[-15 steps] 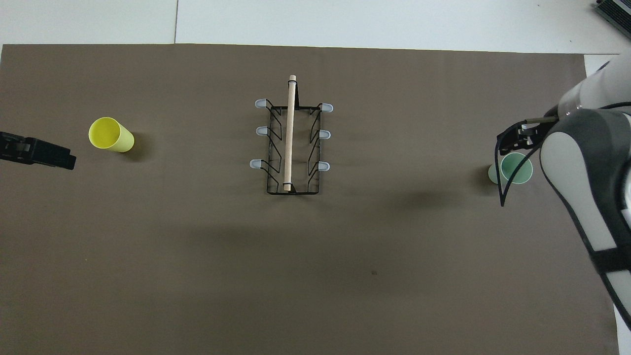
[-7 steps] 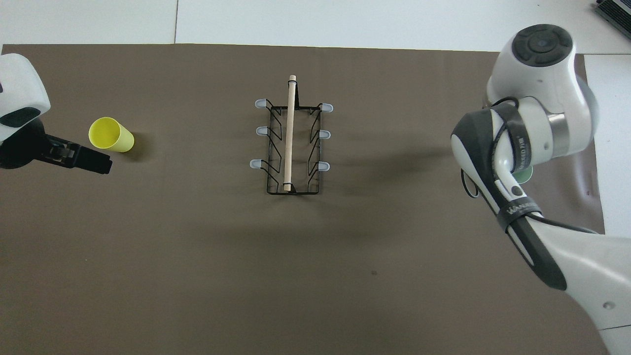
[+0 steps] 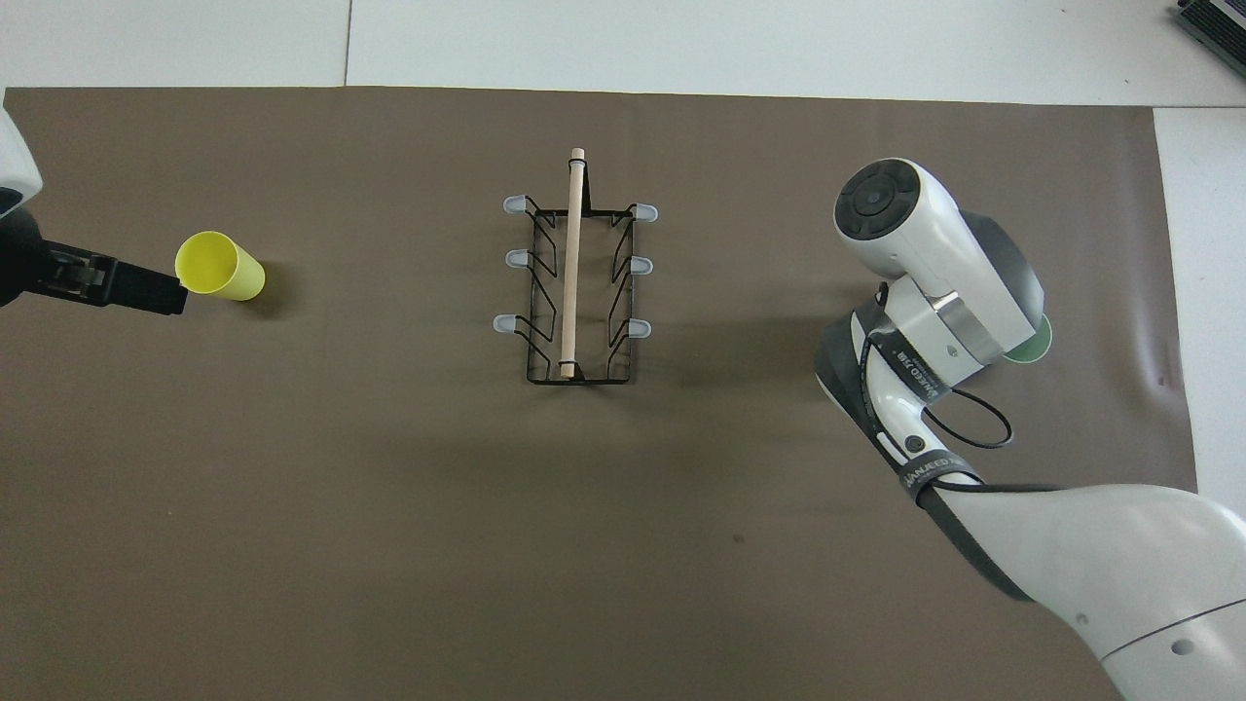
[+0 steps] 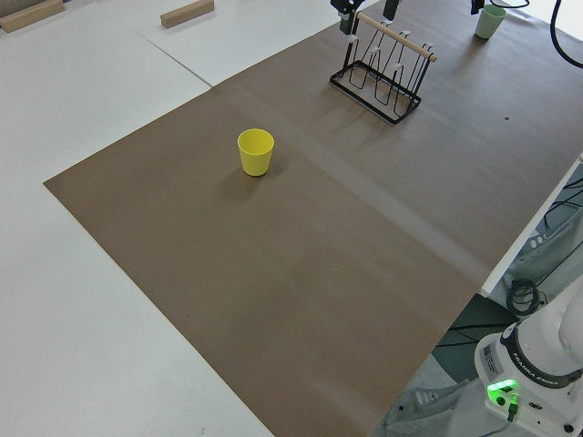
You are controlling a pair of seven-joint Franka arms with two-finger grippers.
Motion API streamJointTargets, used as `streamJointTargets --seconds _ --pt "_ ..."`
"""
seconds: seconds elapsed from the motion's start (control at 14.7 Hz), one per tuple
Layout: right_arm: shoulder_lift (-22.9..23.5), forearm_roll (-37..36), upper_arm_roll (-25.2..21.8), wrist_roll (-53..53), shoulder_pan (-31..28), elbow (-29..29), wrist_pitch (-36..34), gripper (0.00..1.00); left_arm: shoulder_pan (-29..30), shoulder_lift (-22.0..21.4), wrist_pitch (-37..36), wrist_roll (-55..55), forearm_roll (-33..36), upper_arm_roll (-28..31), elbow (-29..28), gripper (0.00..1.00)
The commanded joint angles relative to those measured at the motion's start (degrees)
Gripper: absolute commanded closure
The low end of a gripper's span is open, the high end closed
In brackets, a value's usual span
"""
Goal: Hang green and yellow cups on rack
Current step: 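Close the right gripper on the green cup rim and lift it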
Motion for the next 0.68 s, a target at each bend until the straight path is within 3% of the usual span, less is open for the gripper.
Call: streamJointTargets --seconds 0.0,0.27,0.61 --pt "-2.47 -8.01 0.11 -6.98 2.98 -6.67 0.79 0.00 1.49 -0.89 0.72 0.64 0.07 0.07 -1.04 0.00" --pt "-1.86 -14.69 0.11 -9.79 4.66 -10.19 0.62 0.00 2.29 -1.33 -0.42 0.46 0.07 0.16 -1.04 0.00" --pt "-0.89 -25.77 0.11 -2.44 5.80 -14.76 -2.89 0.00 3.61 -2.38 -3.23 0.81 0.15 0.16 -1.91 0.00"
